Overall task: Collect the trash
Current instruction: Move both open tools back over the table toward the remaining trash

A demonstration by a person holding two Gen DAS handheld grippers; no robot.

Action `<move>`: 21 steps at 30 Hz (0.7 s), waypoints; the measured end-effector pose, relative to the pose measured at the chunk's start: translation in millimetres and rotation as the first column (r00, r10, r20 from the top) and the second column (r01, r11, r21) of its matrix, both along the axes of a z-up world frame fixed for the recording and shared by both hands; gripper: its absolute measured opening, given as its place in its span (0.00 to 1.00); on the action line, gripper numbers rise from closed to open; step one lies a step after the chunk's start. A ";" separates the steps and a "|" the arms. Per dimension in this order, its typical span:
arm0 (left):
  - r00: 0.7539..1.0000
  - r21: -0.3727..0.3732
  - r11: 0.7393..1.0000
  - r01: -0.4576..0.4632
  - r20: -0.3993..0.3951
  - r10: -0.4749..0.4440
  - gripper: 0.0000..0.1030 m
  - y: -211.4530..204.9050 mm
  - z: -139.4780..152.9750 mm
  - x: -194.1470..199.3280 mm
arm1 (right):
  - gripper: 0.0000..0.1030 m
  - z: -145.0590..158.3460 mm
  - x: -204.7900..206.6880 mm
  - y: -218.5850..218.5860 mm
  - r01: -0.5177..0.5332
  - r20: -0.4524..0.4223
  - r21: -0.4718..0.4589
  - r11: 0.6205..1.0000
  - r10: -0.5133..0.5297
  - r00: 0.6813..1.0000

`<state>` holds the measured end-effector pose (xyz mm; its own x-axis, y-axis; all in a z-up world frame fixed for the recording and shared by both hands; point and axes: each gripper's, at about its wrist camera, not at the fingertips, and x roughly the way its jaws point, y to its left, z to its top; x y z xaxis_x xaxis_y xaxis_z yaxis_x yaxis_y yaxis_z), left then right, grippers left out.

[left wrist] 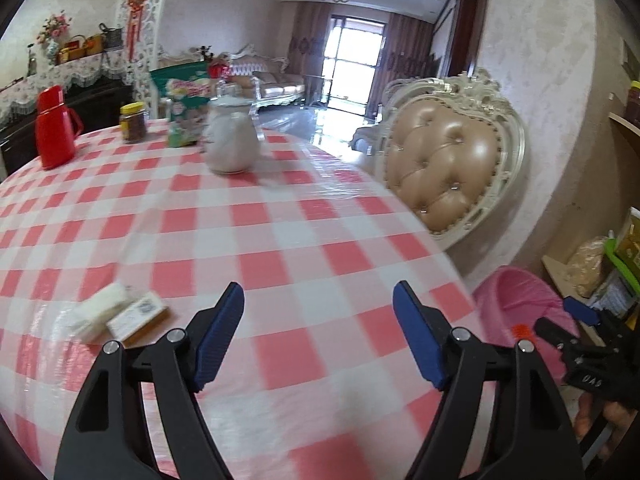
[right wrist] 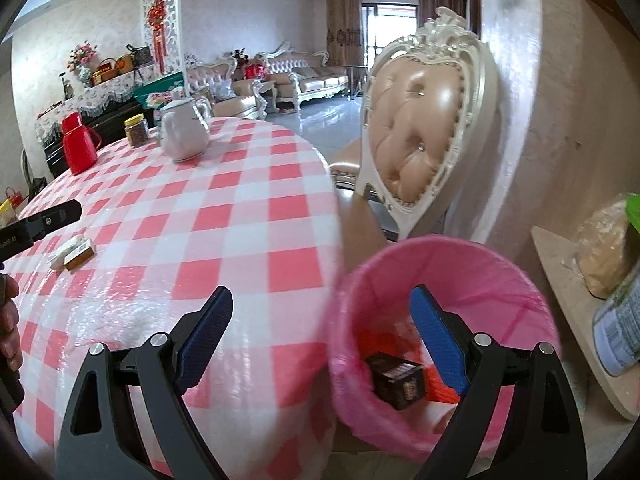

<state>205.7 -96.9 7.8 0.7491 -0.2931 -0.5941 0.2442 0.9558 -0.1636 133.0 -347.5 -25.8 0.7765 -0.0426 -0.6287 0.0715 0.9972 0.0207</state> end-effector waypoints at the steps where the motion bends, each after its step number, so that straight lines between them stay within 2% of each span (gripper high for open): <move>1: 1.000 0.005 1.000 -0.008 -0.001 0.008 0.70 5.9 -1.6 0.9 | 0.82 -0.4 2.5 4.6 -0.006 -0.002 0.000 1.000 0.006 1.000; 11: 0.992 0.053 0.992 -0.118 -0.039 0.121 0.64 91.4 -23.2 21.6 | 0.82 6.1 25.0 56.5 -0.060 0.008 0.006 0.998 0.060 0.998; 21: 0.977 0.104 0.979 -0.178 -0.103 0.188 0.58 150.1 -57.7 49.2 | 0.82 10.3 52.1 112.9 -0.141 0.009 0.000 0.990 0.141 0.990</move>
